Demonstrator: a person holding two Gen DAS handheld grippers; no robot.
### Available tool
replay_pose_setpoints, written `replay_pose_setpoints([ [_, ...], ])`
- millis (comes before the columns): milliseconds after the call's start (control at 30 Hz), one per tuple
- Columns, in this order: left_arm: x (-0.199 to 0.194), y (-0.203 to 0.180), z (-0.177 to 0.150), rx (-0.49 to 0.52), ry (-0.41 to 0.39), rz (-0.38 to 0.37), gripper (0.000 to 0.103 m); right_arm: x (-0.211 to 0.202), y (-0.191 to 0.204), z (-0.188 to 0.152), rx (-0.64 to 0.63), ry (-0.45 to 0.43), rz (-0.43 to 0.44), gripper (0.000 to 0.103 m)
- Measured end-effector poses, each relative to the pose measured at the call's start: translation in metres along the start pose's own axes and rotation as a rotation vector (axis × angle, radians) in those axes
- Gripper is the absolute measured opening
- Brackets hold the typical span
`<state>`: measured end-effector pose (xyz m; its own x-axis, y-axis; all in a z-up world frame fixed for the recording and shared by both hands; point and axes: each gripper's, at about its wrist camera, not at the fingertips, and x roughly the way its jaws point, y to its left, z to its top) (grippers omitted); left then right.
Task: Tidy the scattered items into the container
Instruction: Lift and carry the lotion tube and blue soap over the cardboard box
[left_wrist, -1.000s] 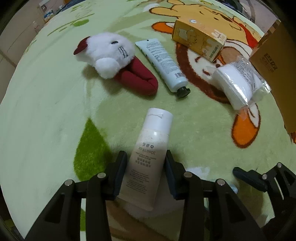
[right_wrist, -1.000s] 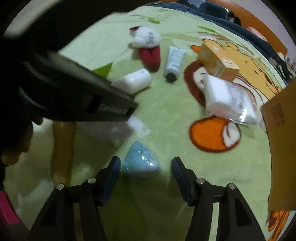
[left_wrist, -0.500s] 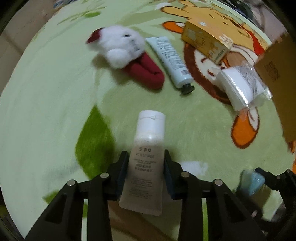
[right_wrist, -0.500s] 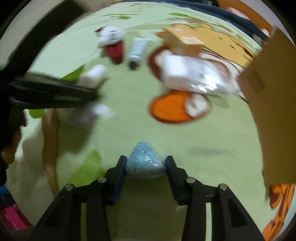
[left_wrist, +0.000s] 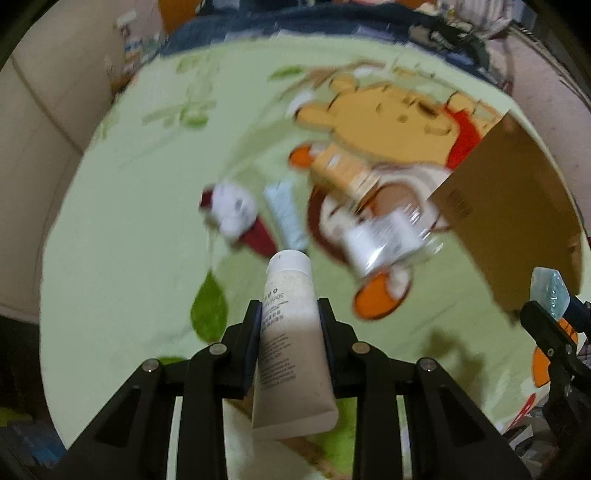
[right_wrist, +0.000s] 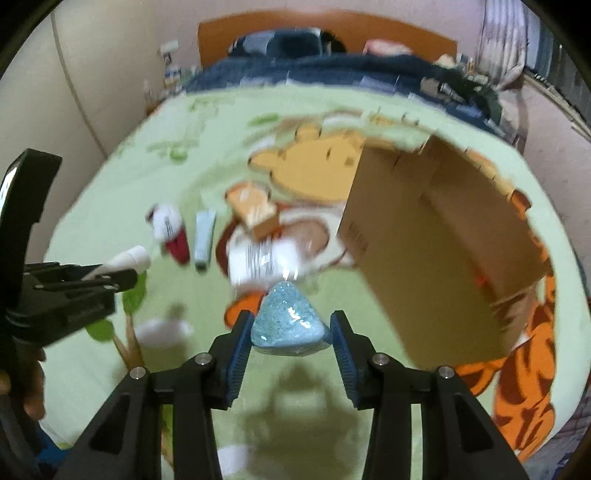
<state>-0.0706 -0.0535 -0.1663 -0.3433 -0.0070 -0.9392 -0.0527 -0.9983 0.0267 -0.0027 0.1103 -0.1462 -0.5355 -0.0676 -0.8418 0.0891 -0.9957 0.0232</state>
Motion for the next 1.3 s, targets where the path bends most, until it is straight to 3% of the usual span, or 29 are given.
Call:
replay_pose_setpoints([
  [133,-0.02,-0.009,0.009,-0.02,-0.038,-0.039,0.029,-0.017,-0.012,0.011,0.002,-0.03,-0.014,0.043],
  [300,-0.023,0.019,-0.005,-0.096,0.002,-0.064,0.029,-0.015,-0.02,0.01,0.019,-0.024,-0.01,0.043],
  [433,-0.014,0.042,-0.012,-0.111,0.03,-0.004,0.029,-0.013,-0.021,0.009,0.046,-0.018,0.016,0.043],
  [567,-0.022,0.035,-0.005,-0.071,0.022,0.031,0.029,-0.026,-0.025,0.012,0.064,-0.043,0.019,0.043],
  [933,-0.093,-0.092,0.06,0.158,-0.155,-0.072,0.029,-0.104,-0.078,0.046,0.16,-0.206,-0.104,0.043],
  [1300,-0.1,-0.179,0.098,0.263,-0.159,-0.089,0.029,-0.123,-0.148,0.069,0.248,-0.254,-0.202,0.043],
])
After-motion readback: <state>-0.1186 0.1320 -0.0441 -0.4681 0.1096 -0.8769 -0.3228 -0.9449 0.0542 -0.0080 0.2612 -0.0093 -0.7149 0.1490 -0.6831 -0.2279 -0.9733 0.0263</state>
